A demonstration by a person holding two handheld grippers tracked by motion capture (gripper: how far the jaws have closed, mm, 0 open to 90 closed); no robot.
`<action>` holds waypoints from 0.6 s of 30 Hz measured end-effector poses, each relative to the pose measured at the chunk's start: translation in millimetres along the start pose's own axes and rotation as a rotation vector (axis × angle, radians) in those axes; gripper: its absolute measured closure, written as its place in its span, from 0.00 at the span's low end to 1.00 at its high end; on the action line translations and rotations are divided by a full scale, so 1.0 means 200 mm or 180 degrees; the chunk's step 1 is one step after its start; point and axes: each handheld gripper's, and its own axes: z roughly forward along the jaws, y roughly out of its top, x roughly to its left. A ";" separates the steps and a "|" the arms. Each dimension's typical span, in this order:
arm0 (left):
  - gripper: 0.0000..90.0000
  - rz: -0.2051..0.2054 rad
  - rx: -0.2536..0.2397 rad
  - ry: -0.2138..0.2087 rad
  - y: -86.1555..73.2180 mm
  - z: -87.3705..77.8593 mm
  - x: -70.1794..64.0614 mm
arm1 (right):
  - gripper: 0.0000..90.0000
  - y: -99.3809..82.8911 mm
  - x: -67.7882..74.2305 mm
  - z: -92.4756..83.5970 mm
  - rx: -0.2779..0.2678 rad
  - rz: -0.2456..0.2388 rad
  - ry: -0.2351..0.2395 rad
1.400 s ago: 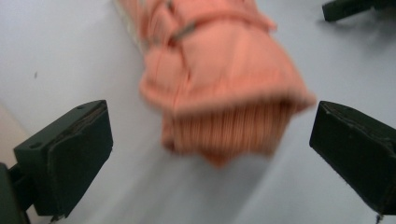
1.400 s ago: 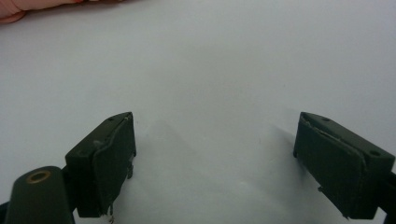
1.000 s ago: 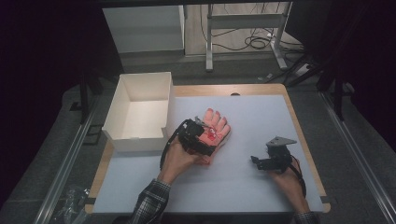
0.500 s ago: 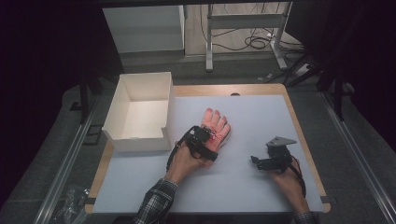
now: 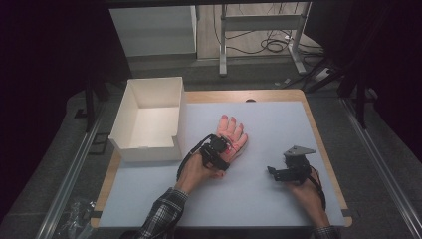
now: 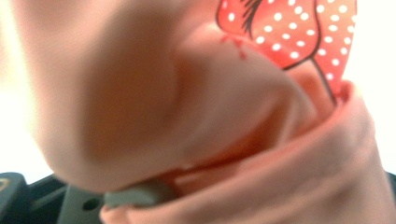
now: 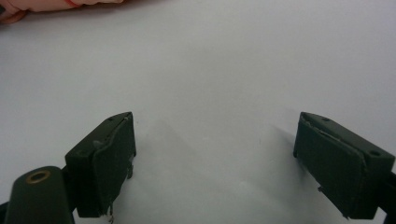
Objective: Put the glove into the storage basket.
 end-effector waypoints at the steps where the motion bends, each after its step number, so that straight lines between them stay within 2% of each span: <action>1: 0.46 0.0005 -0.0001 -0.0020 0.00 -0.01 0.01 | 0.15 0.00 0.00 0.00 0.0000 0.0000 0.0000; 7: 0.47 -0.0086 -0.0181 -0.0009 0.03 -0.07 0.05 | 0.15 0.00 0.00 0.00 0.0000 0.0001 -0.0001; 18: 0.45 -0.0136 -0.0401 0.0176 0.13 -0.28 0.09 | 0.15 0.00 0.00 0.00 0.0001 0.0001 0.0000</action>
